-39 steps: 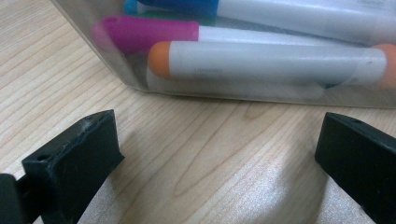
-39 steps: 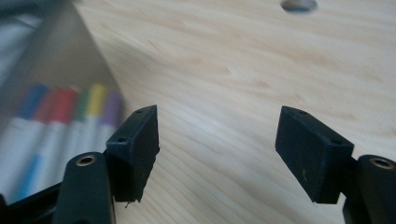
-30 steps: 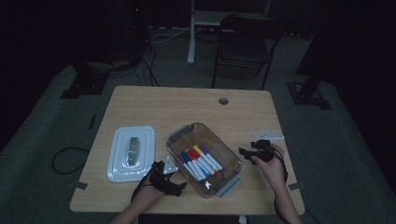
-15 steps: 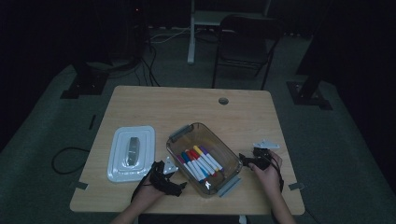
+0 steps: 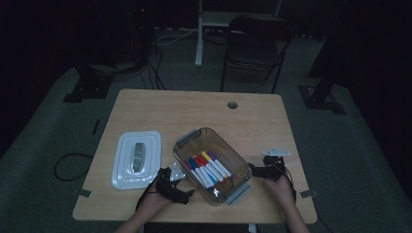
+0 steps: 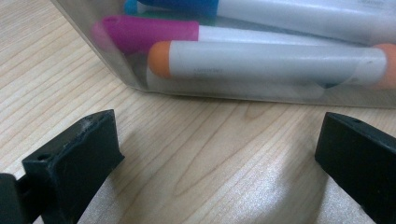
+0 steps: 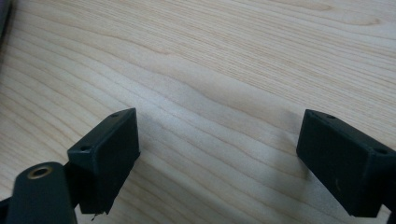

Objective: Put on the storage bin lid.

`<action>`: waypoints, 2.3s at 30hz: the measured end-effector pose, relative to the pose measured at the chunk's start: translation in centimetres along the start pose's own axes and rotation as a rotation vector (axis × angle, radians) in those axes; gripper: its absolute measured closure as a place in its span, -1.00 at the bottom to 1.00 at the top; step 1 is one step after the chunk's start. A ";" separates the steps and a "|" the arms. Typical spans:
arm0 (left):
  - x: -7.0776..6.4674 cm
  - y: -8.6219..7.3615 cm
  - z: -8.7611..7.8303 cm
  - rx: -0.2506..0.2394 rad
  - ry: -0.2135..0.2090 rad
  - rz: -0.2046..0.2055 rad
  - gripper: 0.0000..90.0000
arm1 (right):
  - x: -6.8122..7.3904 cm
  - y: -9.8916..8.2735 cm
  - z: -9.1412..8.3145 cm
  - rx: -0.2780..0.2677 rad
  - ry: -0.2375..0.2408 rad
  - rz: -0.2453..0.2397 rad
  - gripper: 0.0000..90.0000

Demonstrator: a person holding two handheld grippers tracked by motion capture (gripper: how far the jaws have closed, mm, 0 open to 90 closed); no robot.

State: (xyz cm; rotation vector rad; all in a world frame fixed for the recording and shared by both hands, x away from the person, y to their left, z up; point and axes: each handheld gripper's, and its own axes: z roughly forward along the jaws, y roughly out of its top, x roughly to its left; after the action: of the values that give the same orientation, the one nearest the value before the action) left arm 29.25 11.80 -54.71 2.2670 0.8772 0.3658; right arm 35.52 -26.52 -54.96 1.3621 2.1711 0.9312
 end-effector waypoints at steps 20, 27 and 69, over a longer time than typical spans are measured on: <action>1.1 -0.5 -6.5 0.006 0.024 -0.122 -0.99 | -0.1 0.0 0.0 -0.002 0.011 -0.013 -0.73; 3.3 -1.3 -9.4 -0.039 0.106 -0.167 -0.99 | -0.1 0.0 0.0 -0.001 0.011 -0.013 -0.73; 11.4 -4.9 -10.3 -0.112 0.346 -0.394 0.53 | 4.4 0.6 -1.6 -0.039 0.335 -0.176 -0.67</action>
State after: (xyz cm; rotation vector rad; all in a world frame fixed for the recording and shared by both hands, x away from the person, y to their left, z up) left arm 30.37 27.26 -50.24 1.8991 1.4124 0.6174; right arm 32.90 -22.87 -53.38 1.0351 2.4544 1.1943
